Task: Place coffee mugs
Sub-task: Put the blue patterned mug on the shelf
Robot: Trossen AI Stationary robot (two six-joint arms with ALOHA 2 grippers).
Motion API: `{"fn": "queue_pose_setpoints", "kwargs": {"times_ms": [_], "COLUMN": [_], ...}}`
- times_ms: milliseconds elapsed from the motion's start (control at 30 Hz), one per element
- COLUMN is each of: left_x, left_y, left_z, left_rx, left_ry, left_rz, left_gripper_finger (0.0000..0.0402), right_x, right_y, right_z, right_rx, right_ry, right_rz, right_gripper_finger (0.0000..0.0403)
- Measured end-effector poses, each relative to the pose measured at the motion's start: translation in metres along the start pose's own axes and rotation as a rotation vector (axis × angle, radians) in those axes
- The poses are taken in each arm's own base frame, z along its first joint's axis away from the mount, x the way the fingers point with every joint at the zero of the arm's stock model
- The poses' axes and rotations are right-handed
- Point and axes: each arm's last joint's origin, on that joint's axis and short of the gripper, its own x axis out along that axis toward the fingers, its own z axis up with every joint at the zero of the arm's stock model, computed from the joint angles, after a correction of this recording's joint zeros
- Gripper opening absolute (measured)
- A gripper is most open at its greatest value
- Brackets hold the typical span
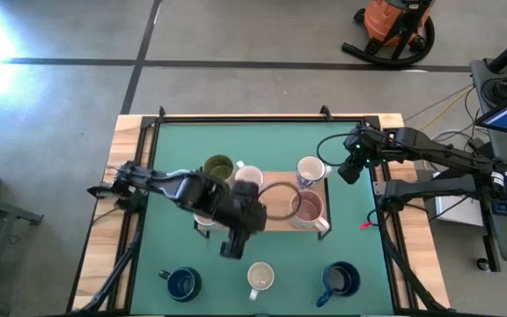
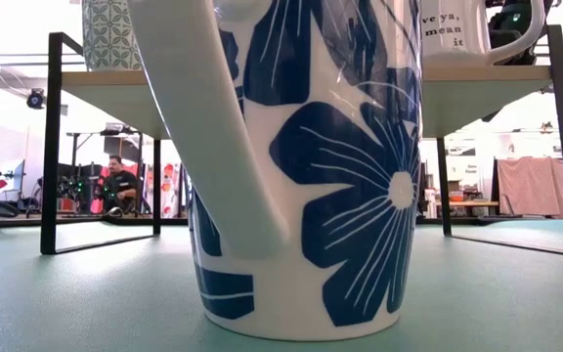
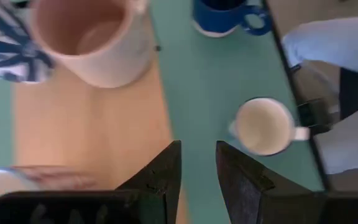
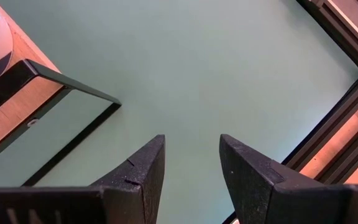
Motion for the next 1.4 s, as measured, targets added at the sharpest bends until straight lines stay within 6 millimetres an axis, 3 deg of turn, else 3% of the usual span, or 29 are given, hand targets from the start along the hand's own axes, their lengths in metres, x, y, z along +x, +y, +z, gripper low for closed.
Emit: {"fn": "queue_pose_setpoints", "kwargs": {"times_ms": [400,700,1000,1400], "left_x": [0.030,0.043,0.066,0.100], "left_y": [-0.068,-0.102,-0.112,-0.118], "left_z": [-0.019,-0.035,-0.035,-0.044], "left_rx": [-0.250,-0.363,-0.304,-0.296], "left_ry": [0.068,0.107,0.023,-0.018], "left_rz": [-0.073,-0.071,-0.136,-0.170], "left_gripper_finger": [0.0082,0.0082,0.0084,0.0125], "right_x": [0.000,0.000,0.000,0.000], "right_y": [0.000,0.000,0.000,0.000], "right_z": [0.000,0.000,0.000,0.000], "right_rx": [0.000,0.000,0.000,0.000], "right_ry": [0.000,0.000,0.000,0.000], "right_rz": [0.000,0.000,0.000,0.000], "right_gripper_finger": [0.0141,0.0141,0.0141,0.0141]}}
